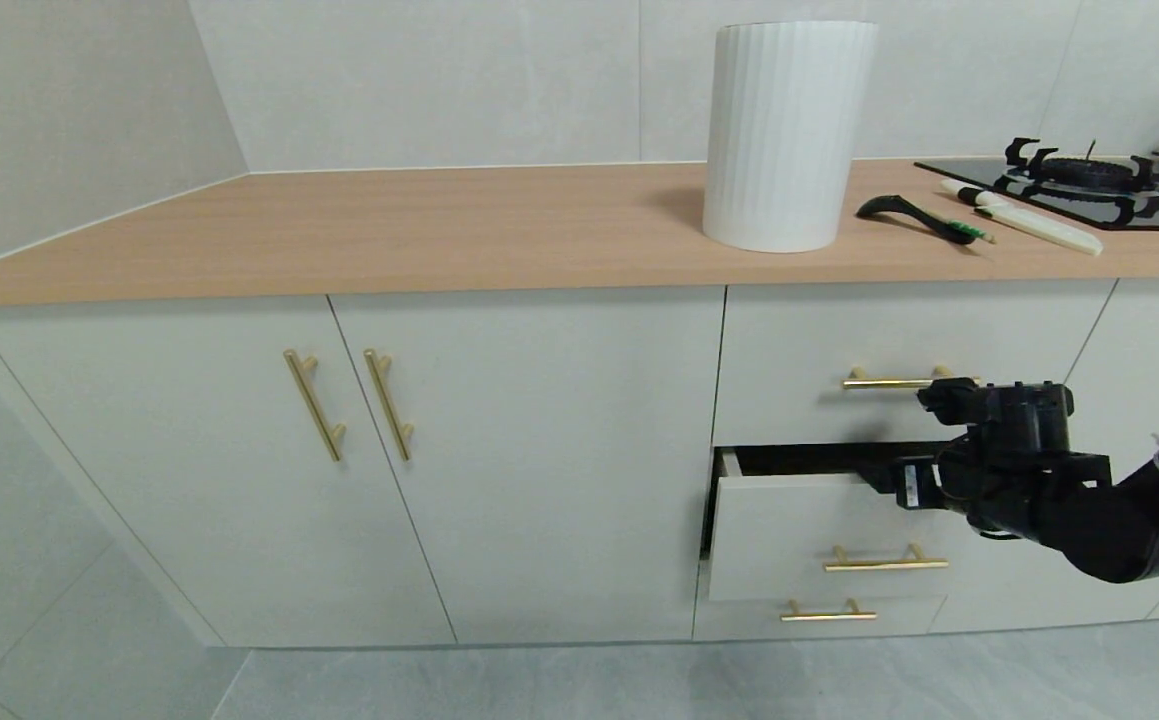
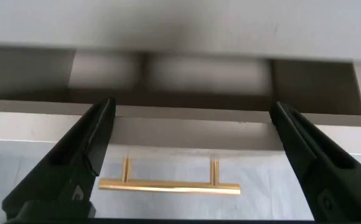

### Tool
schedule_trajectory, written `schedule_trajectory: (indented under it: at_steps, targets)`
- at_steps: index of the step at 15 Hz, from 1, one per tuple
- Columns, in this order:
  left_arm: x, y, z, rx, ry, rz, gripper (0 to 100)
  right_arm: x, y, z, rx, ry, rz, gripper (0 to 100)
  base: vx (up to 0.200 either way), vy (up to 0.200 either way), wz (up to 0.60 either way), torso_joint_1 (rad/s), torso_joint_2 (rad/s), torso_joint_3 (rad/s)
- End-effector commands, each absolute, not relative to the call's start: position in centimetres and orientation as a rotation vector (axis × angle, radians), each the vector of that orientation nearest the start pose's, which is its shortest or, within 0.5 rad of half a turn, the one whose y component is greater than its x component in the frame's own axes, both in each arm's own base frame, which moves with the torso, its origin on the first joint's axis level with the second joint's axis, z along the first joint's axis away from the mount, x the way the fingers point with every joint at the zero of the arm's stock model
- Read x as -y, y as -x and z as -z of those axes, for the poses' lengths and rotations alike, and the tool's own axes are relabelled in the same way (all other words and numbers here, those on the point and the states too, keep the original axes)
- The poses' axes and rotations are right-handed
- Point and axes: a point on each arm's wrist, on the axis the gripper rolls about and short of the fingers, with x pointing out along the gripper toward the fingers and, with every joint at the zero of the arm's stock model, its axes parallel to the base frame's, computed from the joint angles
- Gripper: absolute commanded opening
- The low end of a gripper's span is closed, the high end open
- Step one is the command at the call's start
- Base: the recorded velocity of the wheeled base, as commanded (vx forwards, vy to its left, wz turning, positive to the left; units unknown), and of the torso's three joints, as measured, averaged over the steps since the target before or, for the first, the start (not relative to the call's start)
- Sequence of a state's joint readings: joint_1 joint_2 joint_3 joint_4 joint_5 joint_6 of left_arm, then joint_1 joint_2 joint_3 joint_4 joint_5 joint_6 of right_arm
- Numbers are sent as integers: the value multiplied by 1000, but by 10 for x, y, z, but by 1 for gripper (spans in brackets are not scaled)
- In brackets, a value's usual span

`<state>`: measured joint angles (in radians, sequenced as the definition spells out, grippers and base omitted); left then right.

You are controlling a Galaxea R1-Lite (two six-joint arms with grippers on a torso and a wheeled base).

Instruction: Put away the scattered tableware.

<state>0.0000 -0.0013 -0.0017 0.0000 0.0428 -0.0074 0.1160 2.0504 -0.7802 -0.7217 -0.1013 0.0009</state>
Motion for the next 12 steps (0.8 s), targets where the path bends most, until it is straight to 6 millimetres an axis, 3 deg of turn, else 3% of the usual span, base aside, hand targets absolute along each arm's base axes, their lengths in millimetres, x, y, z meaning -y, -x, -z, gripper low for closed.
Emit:
schedule_trajectory:
  at_steps: [1, 4, 6, 8, 12]
  targets:
    - [-1, 23, -76, 2, 8, -43, 100, -37, -335, -91, -555, 61, -20, 100, 0, 0, 0, 0, 0, 0]
    - [-1, 23, -76, 2, 8, -43, 100, -37, -317, -120, -602, 42, -92, 100, 0, 0, 0, 0, 0, 0]
    - [-1, 23, -76, 2, 8, -43, 100, -37, -316, -125, -583, 37, -93, 100, 0, 0, 0, 0, 0, 0]
    - [-1, 23, -76, 2, 8, -43, 100, -37, -319, -123, -580, 34, -91, 100, 0, 0, 0, 0, 0, 0]
    - [-1, 23, -76, 2, 8, -43, 100, -38, -329, -101, -626, 42, -87, 100, 0, 0, 0, 0, 0, 0]
